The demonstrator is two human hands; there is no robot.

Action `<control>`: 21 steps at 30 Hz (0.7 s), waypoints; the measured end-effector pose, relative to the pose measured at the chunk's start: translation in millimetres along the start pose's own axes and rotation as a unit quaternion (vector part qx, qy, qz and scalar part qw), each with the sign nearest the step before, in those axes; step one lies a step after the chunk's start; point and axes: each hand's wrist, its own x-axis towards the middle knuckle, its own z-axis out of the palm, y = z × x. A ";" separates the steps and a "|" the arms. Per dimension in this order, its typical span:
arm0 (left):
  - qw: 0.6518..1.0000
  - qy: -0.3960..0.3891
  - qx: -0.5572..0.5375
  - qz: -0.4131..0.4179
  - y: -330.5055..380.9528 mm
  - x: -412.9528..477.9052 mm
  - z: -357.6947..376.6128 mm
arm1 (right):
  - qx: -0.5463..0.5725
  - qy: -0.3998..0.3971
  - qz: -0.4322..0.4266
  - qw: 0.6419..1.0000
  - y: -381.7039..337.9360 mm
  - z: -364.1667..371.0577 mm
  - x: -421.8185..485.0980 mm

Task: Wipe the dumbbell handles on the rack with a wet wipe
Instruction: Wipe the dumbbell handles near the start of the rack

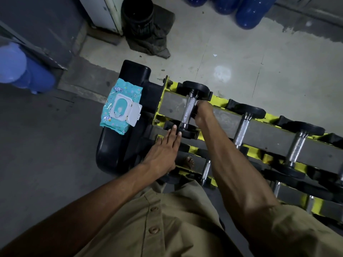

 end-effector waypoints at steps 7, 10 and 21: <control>1.000 0.004 -0.003 -0.001 0.1 -1.0 -1.7 | 0.122 0.054 -0.051 0.990 27.7 11.6 4.7; 1.000 0.004 0.004 0.006 -1.9 -2.2 -3.5 | -0.035 0.158 -0.199 0.967 36.9 13.5 9.3; 1.000 0.016 0.007 0.014 -3.8 -1.4 1.0 | -0.683 0.084 -0.538 0.487 12.1 -22.2 -0.9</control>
